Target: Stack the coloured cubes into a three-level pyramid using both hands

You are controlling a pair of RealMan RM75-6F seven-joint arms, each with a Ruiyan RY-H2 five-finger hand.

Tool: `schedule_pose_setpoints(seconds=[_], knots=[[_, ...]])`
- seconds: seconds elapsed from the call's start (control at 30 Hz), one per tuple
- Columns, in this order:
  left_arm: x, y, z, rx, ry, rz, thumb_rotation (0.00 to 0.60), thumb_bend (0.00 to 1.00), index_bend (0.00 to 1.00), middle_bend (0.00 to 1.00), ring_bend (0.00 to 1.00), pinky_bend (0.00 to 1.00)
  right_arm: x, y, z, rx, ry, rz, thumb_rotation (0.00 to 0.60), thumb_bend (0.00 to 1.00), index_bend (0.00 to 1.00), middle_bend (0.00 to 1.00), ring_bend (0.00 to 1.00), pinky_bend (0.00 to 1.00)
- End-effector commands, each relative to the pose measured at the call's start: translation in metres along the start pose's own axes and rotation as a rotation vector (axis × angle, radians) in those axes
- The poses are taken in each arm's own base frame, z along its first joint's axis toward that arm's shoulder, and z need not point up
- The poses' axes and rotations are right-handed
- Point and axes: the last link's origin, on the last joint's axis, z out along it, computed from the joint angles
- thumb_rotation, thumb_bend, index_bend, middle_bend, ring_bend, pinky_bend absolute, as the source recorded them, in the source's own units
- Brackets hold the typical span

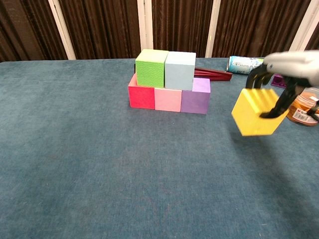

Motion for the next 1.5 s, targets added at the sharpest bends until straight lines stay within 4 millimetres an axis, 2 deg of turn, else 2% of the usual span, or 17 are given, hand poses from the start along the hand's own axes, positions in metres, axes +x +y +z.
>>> schedule_pose_setpoints(seconds=[0.03,0.2,0.4,0.67,0.87,1.0,1.13,1.5], knots=[[-0.003,-0.003,0.001,0.010,-0.034,0.035,0.600,0.32,0.26,0.11,0.00,0.00,0.041,0.012,-0.012,-0.039,0.086,-0.005,0.600,0.35,0.40,0.43,0.23,0.00],[-0.005,-0.005,0.002,0.036,-0.067,0.068,0.600,0.32,0.24,0.11,0.00,0.00,0.081,0.013,-0.020,-0.051,0.139,-0.006,0.600,0.35,0.40,0.43,0.22,0.00],[-0.010,-0.007,0.003,0.073,-0.119,0.101,0.600,0.32,0.22,0.09,0.00,0.00,0.124,-0.002,-0.019,-0.032,0.150,-0.022,0.600,0.35,0.40,0.43,0.23,0.00],[-0.014,-0.006,0.004,0.119,-0.176,0.126,0.600,0.32,0.20,0.08,0.00,0.00,0.165,-0.050,-0.005,0.027,0.081,-0.061,0.600,0.35,0.40,0.43,0.23,0.00],[-0.018,-0.001,0.001,0.109,-0.194,0.160,0.600,0.32,0.20,0.08,0.00,0.00,0.193,-0.095,0.022,-0.044,-0.011,-0.072,0.600,0.35,0.40,0.43,0.23,0.00],[-0.018,0.003,-0.001,0.093,-0.195,0.165,0.600,0.32,0.20,0.08,0.00,0.00,0.203,-0.120,0.039,-0.111,-0.032,-0.089,0.600,0.35,0.40,0.43,0.23,0.00],[-0.018,0.003,-0.001,0.094,-0.189,0.165,0.600,0.32,0.20,0.08,0.00,0.00,0.200,-0.137,0.050,-0.104,-0.068,-0.047,0.600,0.35,0.40,0.43,0.22,0.00],[-0.032,0.011,0.002,0.077,-0.228,0.208,0.600,0.32,0.20,0.08,0.00,0.00,0.185,-0.156,0.071,-0.112,-0.108,0.000,0.600,0.35,0.40,0.42,0.23,0.00]])
